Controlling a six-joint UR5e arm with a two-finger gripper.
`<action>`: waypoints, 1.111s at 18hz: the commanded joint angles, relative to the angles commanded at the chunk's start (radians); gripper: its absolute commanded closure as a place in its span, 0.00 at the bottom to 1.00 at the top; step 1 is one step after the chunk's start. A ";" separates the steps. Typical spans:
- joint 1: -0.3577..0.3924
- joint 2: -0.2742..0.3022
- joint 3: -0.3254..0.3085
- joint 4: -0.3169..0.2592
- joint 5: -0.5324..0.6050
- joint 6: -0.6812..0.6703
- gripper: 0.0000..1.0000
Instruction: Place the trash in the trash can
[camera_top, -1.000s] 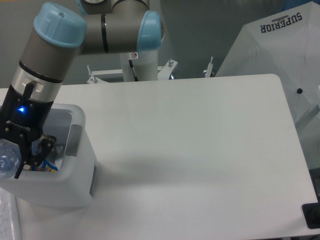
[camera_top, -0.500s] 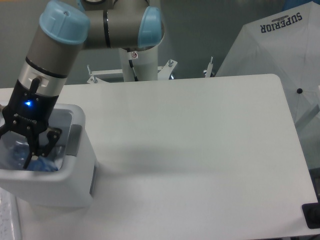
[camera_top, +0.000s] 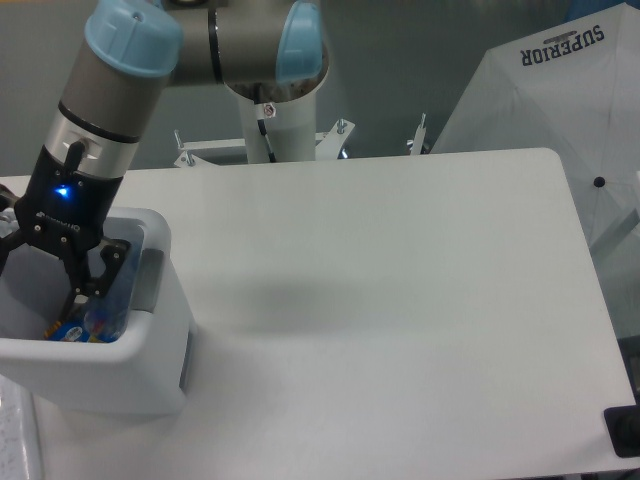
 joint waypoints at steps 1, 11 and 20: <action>0.026 0.000 0.006 0.002 0.000 0.000 0.00; 0.256 0.017 0.153 -0.008 0.058 0.127 0.00; 0.376 0.090 0.132 -0.276 0.176 0.575 0.00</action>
